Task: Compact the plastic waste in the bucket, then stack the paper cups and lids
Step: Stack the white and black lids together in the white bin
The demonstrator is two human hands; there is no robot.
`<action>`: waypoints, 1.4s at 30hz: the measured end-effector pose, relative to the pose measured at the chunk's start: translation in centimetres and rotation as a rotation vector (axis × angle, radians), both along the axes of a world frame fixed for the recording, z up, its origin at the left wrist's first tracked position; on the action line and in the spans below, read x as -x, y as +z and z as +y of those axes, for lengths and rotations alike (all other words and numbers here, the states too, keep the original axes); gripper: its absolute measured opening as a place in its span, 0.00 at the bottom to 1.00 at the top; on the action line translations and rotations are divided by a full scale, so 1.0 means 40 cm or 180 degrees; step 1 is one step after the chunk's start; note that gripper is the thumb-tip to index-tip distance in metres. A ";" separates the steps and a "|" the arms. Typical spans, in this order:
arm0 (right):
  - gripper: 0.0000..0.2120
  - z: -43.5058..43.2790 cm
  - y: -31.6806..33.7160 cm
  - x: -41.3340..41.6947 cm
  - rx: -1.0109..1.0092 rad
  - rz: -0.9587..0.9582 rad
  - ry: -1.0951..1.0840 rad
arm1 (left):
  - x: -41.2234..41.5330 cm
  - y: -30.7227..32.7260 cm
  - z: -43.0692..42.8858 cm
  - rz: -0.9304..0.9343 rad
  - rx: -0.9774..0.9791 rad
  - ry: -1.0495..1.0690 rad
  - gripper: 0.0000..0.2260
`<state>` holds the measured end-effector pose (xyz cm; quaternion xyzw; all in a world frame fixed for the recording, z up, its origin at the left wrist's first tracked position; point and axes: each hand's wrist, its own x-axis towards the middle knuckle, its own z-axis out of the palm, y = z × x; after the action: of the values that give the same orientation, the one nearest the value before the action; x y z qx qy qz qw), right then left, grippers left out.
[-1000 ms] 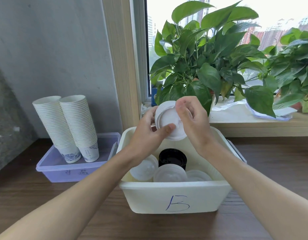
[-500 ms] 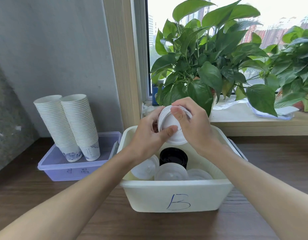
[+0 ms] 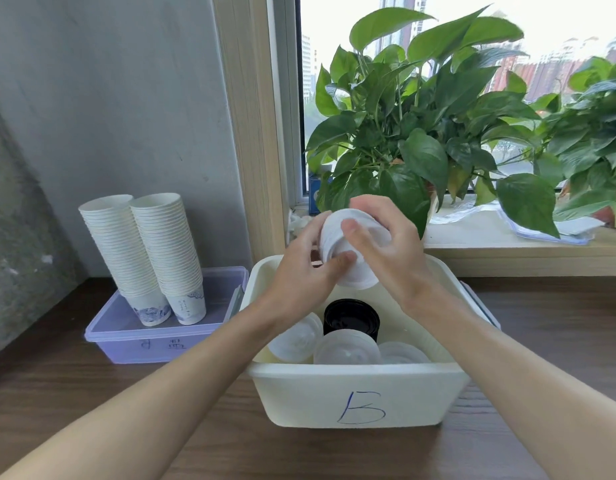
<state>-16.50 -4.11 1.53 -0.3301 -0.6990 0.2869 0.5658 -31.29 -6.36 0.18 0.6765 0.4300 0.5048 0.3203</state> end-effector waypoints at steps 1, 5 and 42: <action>0.19 0.000 -0.001 -0.002 0.0027 -0.0110 -0.0007 | 0.000 0.001 -0.004 0.0090 0.0007 -0.0028 0.30; 0.18 0.003 0.002 -0.003 0.0074 -0.0043 -0.0119 | -0.003 0.004 -0.017 0.0094 0.0024 -0.0236 0.32; 0.14 0.021 -0.005 -0.019 0.0032 -0.0261 -0.0151 | 0.004 0.008 -0.006 -0.0070 -0.0168 -0.0096 0.13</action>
<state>-15.73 -3.27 1.33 -0.3609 -0.7121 0.2632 0.5416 -31.46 -6.62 0.49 0.6855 0.4028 0.5184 0.3147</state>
